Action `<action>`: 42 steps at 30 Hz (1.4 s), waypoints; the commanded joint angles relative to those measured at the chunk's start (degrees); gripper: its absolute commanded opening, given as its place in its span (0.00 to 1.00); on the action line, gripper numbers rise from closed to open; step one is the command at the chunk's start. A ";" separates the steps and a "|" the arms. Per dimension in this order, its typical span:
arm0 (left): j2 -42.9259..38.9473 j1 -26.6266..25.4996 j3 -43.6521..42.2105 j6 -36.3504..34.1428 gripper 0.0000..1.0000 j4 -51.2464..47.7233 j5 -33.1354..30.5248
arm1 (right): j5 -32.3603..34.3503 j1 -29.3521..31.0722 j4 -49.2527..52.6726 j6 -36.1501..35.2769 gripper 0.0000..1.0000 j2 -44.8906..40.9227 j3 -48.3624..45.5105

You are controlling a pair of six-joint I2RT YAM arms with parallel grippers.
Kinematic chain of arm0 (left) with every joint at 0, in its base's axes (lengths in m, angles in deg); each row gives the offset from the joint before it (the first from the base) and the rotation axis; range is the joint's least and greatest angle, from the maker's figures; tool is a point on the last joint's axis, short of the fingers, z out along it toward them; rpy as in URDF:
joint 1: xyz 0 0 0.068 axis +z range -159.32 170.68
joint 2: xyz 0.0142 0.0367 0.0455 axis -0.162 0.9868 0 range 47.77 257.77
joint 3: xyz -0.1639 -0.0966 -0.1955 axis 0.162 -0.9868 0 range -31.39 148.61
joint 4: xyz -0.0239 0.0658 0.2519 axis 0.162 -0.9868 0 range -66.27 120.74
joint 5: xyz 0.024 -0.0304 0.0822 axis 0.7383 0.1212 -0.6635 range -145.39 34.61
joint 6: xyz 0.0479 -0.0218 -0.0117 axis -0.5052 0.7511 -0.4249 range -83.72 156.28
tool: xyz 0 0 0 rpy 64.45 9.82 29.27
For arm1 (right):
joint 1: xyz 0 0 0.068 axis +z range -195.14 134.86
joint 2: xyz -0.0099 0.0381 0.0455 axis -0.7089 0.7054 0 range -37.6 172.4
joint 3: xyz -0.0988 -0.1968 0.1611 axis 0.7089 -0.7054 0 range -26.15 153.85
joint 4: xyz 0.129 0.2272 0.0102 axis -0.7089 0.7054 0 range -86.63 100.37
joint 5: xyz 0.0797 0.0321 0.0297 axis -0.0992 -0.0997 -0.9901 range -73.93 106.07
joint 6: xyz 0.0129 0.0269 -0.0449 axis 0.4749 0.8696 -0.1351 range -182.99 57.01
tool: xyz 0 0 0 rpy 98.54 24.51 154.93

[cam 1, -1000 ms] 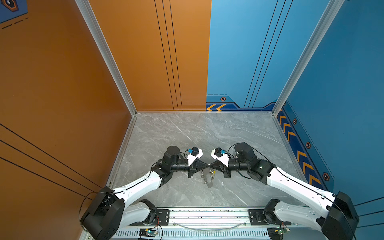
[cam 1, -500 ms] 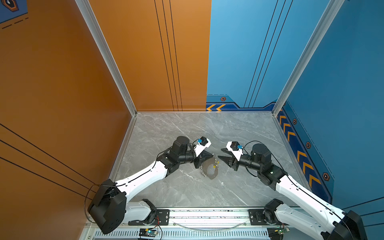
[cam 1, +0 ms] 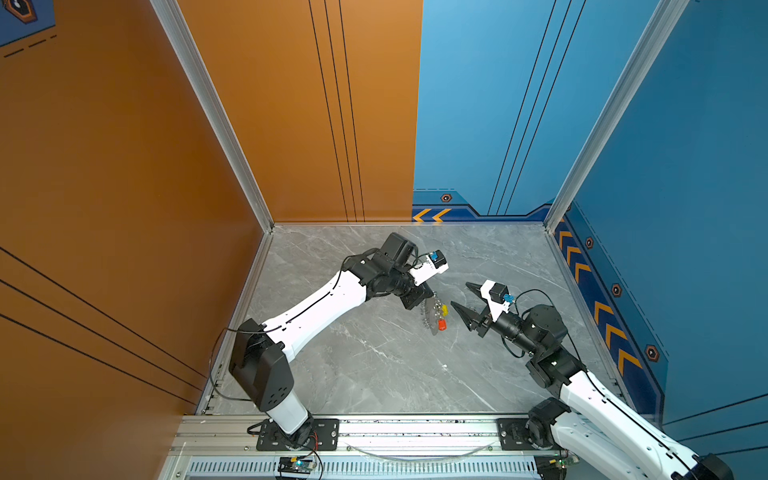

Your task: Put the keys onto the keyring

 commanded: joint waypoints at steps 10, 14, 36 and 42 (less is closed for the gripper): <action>0.97 -6.11 8.43 -11.77 0.00 -21.84 -7.43 | -19.88 -0.07 -1.00 4.72 0.55 7.25 0.81; 0.05 -6.94 7.48 -13.32 0.00 -21.90 -8.51 | -23.04 0.59 -0.96 5.10 0.49 9.82 1.61; -4.62 -7.93 5.14 -17.21 0.00 -21.62 -1.09 | -25.87 3.41 -11.30 11.12 0.32 16.83 1.99; -5.31 -8.25 4.64 -17.75 0.00 -21.18 -0.72 | -28.36 4.06 -8.56 10.05 0.28 16.75 2.81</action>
